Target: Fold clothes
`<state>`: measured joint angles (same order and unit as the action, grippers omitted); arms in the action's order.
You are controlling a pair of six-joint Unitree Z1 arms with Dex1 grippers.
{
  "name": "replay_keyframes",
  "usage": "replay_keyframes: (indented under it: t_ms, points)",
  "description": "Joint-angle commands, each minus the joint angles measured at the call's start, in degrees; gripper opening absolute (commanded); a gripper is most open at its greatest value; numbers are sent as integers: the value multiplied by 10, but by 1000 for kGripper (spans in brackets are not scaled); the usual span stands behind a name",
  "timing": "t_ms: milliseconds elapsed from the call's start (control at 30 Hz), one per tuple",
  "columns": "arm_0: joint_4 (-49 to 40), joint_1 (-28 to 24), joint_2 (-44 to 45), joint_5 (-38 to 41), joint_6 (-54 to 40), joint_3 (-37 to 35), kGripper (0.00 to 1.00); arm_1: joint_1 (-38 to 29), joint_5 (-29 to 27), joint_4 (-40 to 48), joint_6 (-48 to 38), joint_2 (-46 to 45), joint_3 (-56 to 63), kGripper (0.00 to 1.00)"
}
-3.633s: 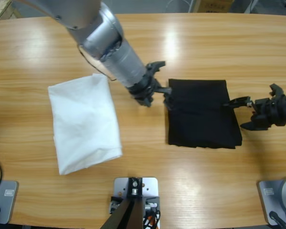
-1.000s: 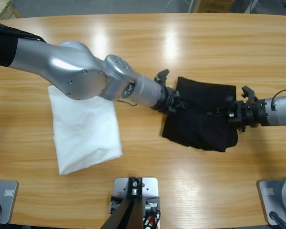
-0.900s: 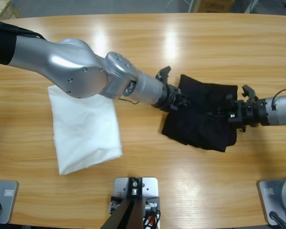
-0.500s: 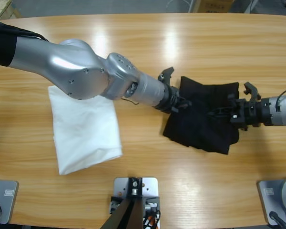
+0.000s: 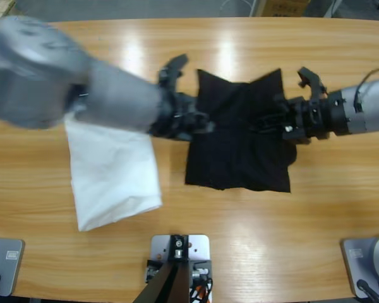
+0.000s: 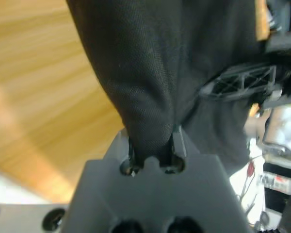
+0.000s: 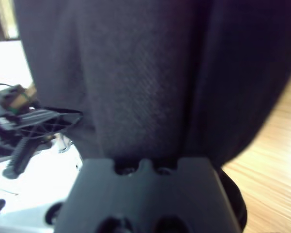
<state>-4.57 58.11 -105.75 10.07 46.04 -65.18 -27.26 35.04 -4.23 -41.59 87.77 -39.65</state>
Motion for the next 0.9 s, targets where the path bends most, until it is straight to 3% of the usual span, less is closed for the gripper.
replay_keyframes:
  t_ms: [33,233,400,700,900]
  points:
    - [-55,2,175,-77,21,153,0,-125,-33,-43,-41,86,-154,0]
    - [-98,-3,299,-120,34,246,0,-242,-52,-70,-68,172,-268,0]
    - [-110,-41,386,-123,41,337,0,-274,-57,-121,-66,243,-387,0]
    - [-2,-126,363,-88,26,437,0,-278,-57,-149,-60,334,-469,0]
    - [33,-153,330,-82,21,450,0,-278,-55,-155,-48,362,-476,0]
